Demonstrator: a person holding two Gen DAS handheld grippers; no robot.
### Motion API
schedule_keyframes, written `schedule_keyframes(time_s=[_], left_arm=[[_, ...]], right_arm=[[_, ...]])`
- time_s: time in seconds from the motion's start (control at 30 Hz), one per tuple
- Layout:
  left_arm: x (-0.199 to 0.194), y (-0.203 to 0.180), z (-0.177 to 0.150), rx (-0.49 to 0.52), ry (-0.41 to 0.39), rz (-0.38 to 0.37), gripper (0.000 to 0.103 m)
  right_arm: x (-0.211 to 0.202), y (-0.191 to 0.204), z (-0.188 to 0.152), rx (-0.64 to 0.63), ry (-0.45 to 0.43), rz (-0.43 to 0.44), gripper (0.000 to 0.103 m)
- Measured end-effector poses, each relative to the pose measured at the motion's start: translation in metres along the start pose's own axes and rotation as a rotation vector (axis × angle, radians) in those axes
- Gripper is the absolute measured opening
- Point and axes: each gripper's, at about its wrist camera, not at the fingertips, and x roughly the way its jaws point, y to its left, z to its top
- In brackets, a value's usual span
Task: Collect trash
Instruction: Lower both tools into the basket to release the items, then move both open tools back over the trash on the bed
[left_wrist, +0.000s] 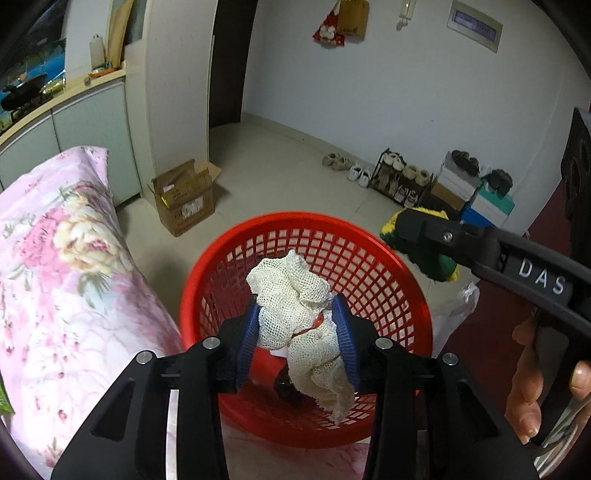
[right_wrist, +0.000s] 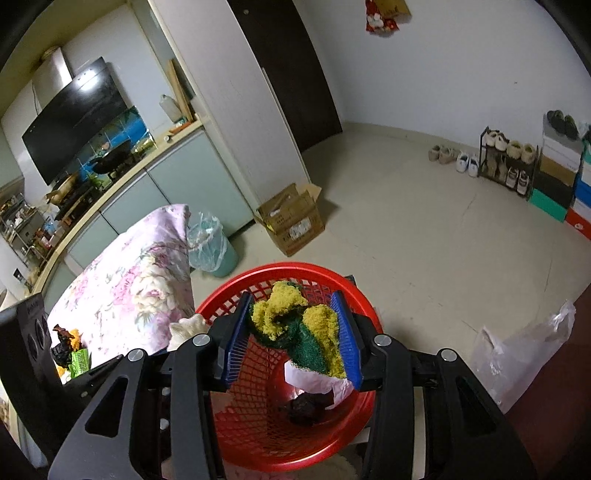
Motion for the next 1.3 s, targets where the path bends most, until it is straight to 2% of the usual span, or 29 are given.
schedule_keyframes(time_s=[0.1, 0.17, 0.33, 0.6, 0.97, 1.03, 1.1, 1.3], left_arm=[[0.003, -0.002, -0.002, 0.004, 0.002, 0.009, 0.05], [0.002, -0.002, -0.003, 0.009, -0.012, 0.018, 0.064], [-0.01, -0.002, -0.003, 0.015, -0.046, 0.045, 0.077], [-0.04, 0.01, 0.0, -0.004, -0.104, 0.102, 0.081], [-0.095, 0.023, -0.01, -0.032, -0.202, 0.191, 0.084], [-0.105, 0.026, -0.013, -0.035, -0.217, 0.205, 0.085], [-0.117, 0.03, -0.017, -0.047, -0.23, 0.212, 0.086], [-0.147, 0.046, -0.029, -0.085, -0.261, 0.253, 0.087]], right_arm=[[0.004, -0.003, -0.001, 0.015, 0.012, 0.0, 0.052], [0.003, -0.007, -0.002, 0.028, 0.013, 0.004, 0.057], [-0.004, -0.013, -0.004, 0.046, 0.008, 0.002, 0.061], [-0.022, -0.013, -0.009, 0.042, -0.018, 0.001, 0.061], [-0.045, 0.007, -0.018, -0.023, -0.08, 0.02, 0.062], [-0.05, 0.012, -0.02, -0.036, -0.089, 0.03, 0.063], [-0.053, 0.016, -0.022, -0.042, -0.094, 0.036, 0.069], [-0.055, 0.031, -0.026, -0.064, -0.089, 0.059, 0.07]])
